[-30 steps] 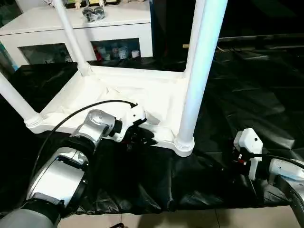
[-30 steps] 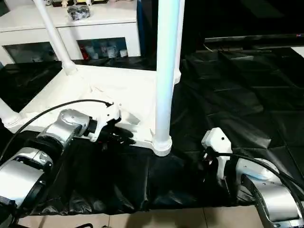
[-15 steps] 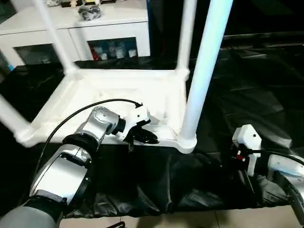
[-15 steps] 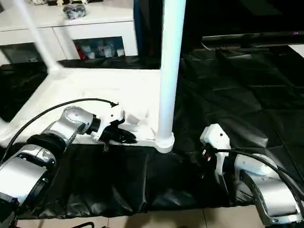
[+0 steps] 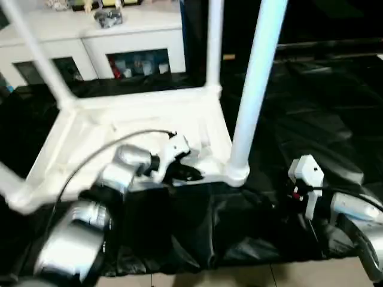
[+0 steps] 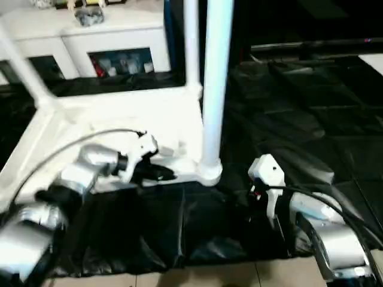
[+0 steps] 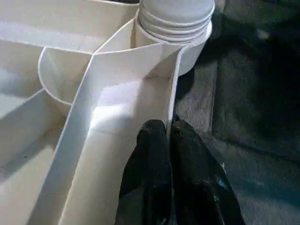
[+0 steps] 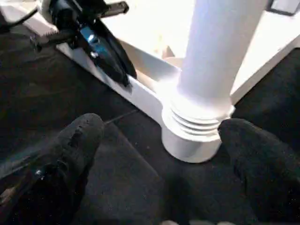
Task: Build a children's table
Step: Rotate leg to tighten
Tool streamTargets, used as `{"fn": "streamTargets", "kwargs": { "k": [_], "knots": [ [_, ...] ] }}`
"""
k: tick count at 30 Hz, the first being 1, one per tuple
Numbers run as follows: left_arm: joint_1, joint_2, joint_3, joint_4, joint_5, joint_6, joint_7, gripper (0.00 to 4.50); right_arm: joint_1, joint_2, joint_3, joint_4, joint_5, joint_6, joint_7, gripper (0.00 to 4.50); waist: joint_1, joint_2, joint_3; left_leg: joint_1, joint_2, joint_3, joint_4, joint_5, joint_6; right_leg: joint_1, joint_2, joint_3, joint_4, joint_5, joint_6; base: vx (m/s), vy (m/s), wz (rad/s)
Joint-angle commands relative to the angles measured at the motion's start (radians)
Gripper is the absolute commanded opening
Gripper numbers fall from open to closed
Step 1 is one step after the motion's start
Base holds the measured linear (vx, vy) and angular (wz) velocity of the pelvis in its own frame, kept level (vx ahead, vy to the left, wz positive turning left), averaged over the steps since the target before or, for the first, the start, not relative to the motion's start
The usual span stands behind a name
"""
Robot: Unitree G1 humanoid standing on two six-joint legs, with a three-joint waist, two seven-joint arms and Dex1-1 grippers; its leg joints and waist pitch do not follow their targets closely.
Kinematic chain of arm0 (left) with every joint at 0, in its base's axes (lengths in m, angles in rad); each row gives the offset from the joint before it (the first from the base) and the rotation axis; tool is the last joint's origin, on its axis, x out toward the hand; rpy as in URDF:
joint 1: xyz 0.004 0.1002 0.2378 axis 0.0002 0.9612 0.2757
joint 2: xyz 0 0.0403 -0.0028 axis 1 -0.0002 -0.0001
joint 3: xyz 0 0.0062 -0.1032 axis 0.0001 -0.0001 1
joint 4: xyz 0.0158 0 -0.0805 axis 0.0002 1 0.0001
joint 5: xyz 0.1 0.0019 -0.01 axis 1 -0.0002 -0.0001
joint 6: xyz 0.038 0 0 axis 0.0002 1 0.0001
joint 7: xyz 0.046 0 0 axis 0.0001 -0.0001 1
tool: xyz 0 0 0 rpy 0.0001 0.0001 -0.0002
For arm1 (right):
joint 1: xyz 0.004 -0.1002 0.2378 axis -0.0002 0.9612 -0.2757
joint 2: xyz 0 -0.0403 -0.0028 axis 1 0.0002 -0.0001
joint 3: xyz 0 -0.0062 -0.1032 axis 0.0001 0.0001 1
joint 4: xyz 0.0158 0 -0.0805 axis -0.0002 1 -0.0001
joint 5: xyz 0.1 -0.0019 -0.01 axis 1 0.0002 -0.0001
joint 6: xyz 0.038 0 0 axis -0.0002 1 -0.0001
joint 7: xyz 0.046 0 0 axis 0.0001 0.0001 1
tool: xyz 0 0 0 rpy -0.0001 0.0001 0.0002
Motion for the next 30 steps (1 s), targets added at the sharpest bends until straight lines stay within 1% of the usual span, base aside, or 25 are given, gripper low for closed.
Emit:
{"fn": "streamTargets", "kwargs": {
  "k": [1,2,3,4,5,6,9,10,11,12,13,14,15,16,17,18,19,20,21,22,23,26,28,29,30],
  "knots": [
    [0.065,-0.013,-0.001,-0.028,0.033,0.075,0.094,0.01,-0.021,0.011,0.008,0.008,0.002,0.0,-0.011,4.5,0.007,-0.032,-0.046,-0.007,0.027,0.005,-0.081,-0.126,0.119,0.048,-0.015,0.003,-0.066,-0.109,-0.297,0.0,0.0,0.0],
    [0.07,-0.017,-0.003,-0.04,0.039,0.081,0.11,0.01,-0.025,0.013,0.01,0.01,0.001,0.002,-0.013,4.5,0.007,-0.035,-0.046,-0.008,0.027,0.005,-0.079,-0.118,0.124,0.047,-0.014,0.003,-0.066,-0.099,-0.297,0.0,0.0,0.0],
    [0.073,-0.017,-0.009,-0.043,0.043,0.077,0.112,0.01,-0.029,0.015,0.013,0.011,-0.001,0.002,-0.014,4.5,0.008,-0.033,-0.048,-0.007,0.026,0.006,-0.078,-0.114,0.126,0.046,-0.015,0.004,-0.065,-0.098,-0.296,0.0,0.0,0.0],
    [0.082,-0.017,-0.011,-0.062,0.039,0.08,0.11,0.01,-0.033,0.019,0.015,0.015,-0.003,0.002,-0.015,4.5,0.01,-0.035,-0.046,-0.007,0.025,0.007,-0.079,-0.114,0.128,0.045,-0.014,0.004,-0.066,-0.11,-0.292,0.0,0.0,0.0],
    [0.084,-0.018,-0.01,-0.067,0.036,0.079,0.11,0.01,-0.034,0.02,0.016,0.016,-0.004,0.001,-0.015,4.5,0.009,-0.034,-0.046,-0.008,0.024,0.006,-0.079,-0.11,0.126,0.045,-0.014,0.004,-0.066,-0.109,-0.289,0.0,0.0,0.0],
    [0.099,-0.022,-0.005,-0.101,0.021,0.081,0.116,0.01,-0.042,0.025,0.021,0.026,-0.009,-0.004,-0.016,4.5,0.009,-0.035,-0.045,-0.008,0.025,0.006,-0.079,-0.111,0.125,0.045,-0.013,0.003,-0.066,-0.11,-0.288,0.0,0.0,0.0],
    [0.109,-0.016,-0.006,-0.147,0.009,0.05,0.104,0.01,-0.051,0.028,0.026,0.037,-0.012,-0.01,-0.016,4.5,0.009,-0.034,-0.048,-0.007,0.026,0.005,-0.078,-0.102,0.125,0.044,-0.014,0.003,-0.063,-0.092,-0.291,0.0,0.0,0.0],
    [0.105,-0.016,-0.001,-0.145,0.002,0.039,0.1,0.45,-0.052,0.028,0.027,0.038,-0.013,-0.01,-0.016,4.5,0.009,-0.034,-0.049,-0.007,0.025,0.006,-0.075,-0.084,0.13,0.044,-0.012,0.003,-0.06,-0.06,-0.295,0.0,0.0,0.0],
    [0.097,-0.013,0.008,-0.146,-0.006,0.052,0.097,0.57,-0.052,0.027,0.027,0.038,-0.013,-0.011,-0.015,4.5,0.01,-0.022,-0.05,-0.006,0.024,0.005,-0.073,-0.064,0.136,0.043,-0.011,0.002,-0.057,-0.023,-0.3,0.0,0.0,0.0],
    [0.093,-0.007,0.007,-0.15,-0.013,0.052,0.074,0.57,-0.052,0.026,0.026,0.038,-0.013,-0.011,-0.014,4.5,0.009,-0.027,-0.05,-0.006,0.023,0.006,-0.072,-0.057,0.138,0.044,-0.01,0.002,-0.057,-0.003,-0.302,0.0,0.0,0.0],
    [0.092,0.001,0.003,-0.159,-0.021,0.055,0.051,0.62,-0.052,0.026,0.024,0.037,-0.014,-0.011,-0.013,4.5,0.012,-0.02,-0.054,-0.005,0.022,0.004,-0.069,-0.036,0.144,0.046,-0.012,0.002,-0.051,0.031,-0.31,0.0,0.0,0.0],
    [0.088,0.006,0.001,-0.16,-0.022,0.061,0.042,0.76,-0.05,0.025,0.023,0.036,-0.014,-0.011,-0.013,4.5,0.012,-0.025,-0.057,-0.005,0.02,0.005,-0.063,-0.007,0.155,0.046,-0.01,0.003,-0.047,0.085,-0.319,0.0,0.0,0.0],
    [0.084,0.009,-0.001,-0.152,-0.021,0.052,0.038,0.76,-0.048,0.024,0.021,0.036,-0.013,-0.012,-0.012,4.5,0.013,-0.026,-0.058,-0.006,0.02,0.005,-0.062,0.007,0.162,0.047,-0.009,0.002,-0.044,0.109,-0.324,0.0,0.0,0.0],
    [0.076,0.009,0.003,-0.136,-0.023,0.042,0.036,0.76,-0.046,0.023,0.019,0.036,-0.013,-0.013,-0.014,4.5,0.015,-0.015,-0.058,-0.006,0.019,0.004,-0.059,0.021,0.174,0.045,-0.011,0.001,-0.041,0.133,-0.33,0.0,0.0,0.0],
    [0.071,0.009,0.006,-0.126,-0.026,0.035,0.035,0.76,-0.045,0.023,0.018,0.036,-0.013,-0.013,-0.015,4.5,0.015,-0.022,-0.058,-0.006,0.019,0.006,-0.058,0.022,0.182,0.045,-0.01,0.001,-0.042,0.138,-0.334,0.0,0.0,0.0],
    [0.062,0.01,0.006,-0.1,-0.021,0.007,0.036,0.76,-0.042,0.023,0.018,0.035,-0.014,-0.014,-0.017,4.5,0.019,-0.011,-0.059,-0.005,0.019,0.005,-0.057,0.02,0.182,0.045,-0.011,0.0,-0.041,0.133,-0.336,0.0,0.0,0.0],
    [0.057,0.012,0.005,-0.084,-0.018,-0.011,0.037,0.76,-0.041,0.023,0.017,0.034,-0.014,-0.015,-0.018,4.5,0.02,-0.018,-0.059,-0.005,0.019,0.006,-0.057,0.01,0.181,0.045,-0.01,0.0,-0.043,0.123,-0.336,0.0,0.0,0.0],
    [0.039,0.011,0.011,-0.044,-0.024,-0.013,0.029,0.76,-0.035,0.024,0.017,0.029,-0.014,-0.015,-0.021,4.5,0.023,-0.018,-0.057,-0.005,0.019,0.007,-0.059,-0.004,0.175,0.045,-0.009,0.0,-0.045,0.103,-0.335,0.0,0.0,0.0],
    [0.032,0.011,0.009,-0.028,-0.021,-0.04,0.029,0.76,-0.031,0.025,0.016,0.024,-0.013,-0.014,-0.022,4.5,0.024,-0.013,-0.056,-0.003,0.019,0.008,-0.06,-0.015,0.169,0.043,-0.009,0.0,-0.045,0.089,-0.335,0.0,0.0,0.0],
    [0.025,0.007,0.019,-0.017,-0.035,-0.047,0.016,0.76,-0.027,0.025,0.015,0.019,-0.011,-0.012,-0.022,4.5,0.027,-0.013,-0.055,-0.002,0.021,0.008,-0.063,-0.041,0.156,0.044,-0.01,0.001,-0.049,0.061,-0.332,0.0,0.0,0.0],
    [0.022,0.005,0.024,-0.014,-0.047,-0.042,0.007,0.76,-0.026,0.025,0.015,0.016,-0.01,-0.01,-0.023,4.5,0.028,-0.016,-0.055,-0.001,0.021,0.008,-0.064,-0.053,0.144,0.045,-0.011,0.002,-0.048,0.056,-0.331,0.0,0.0,0.0],
    [0.015,-0.004,0.04,-0.004,-0.074,-0.048,-0.01,0.76,-0.025,0.023,0.014,0.015,-0.009,-0.01,-0.02,4.5,0.031,-0.016,-0.057,-0.003,0.021,0.007,-0.062,-0.038,0.14,0.047,-0.011,0.002,-0.044,0.087,-0.333,0.0,0.0,0.0],
    [0.007,-0.012,0.049,0.015,-0.085,-0.068,-0.017,0.76,-0.026,0.023,0.014,0.019,-0.01,-0.011,-0.019,4.5,0.032,-0.014,-0.059,-0.002,0.02,0.007,-0.06,-0.023,0.146,0.047,-0.01,0.002,-0.041,0.111,-0.337,0.0,0.0,0.0],
    [0.002,-0.015,0.05,0.026,-0.086,-0.077,-0.018,0.76,-0.027,0.023,0.014,0.02,-0.01,-0.012,-0.019,4.5,0.032,-0.015,-0.06,-0.003,0.02,0.007,-0.058,-0.016,0.15,0.048,-0.01,0.002,-0.04,0.127,-0.338,0.0,0.0,0.0],
    [-0.005,-0.017,0.036,0.052,-0.075,-0.104,-0.021,0.76,-0.029,0.023,0.016,0.022,-0.011,-0.013,-0.02,4.5,0.033,-0.008,-0.06,-0.003,0.02,0.005,-0.058,-0.011,0.152,0.047,-0.01,0.001,-0.039,0.133,-0.338,0.0,0.0,0.0]
  ]
}}
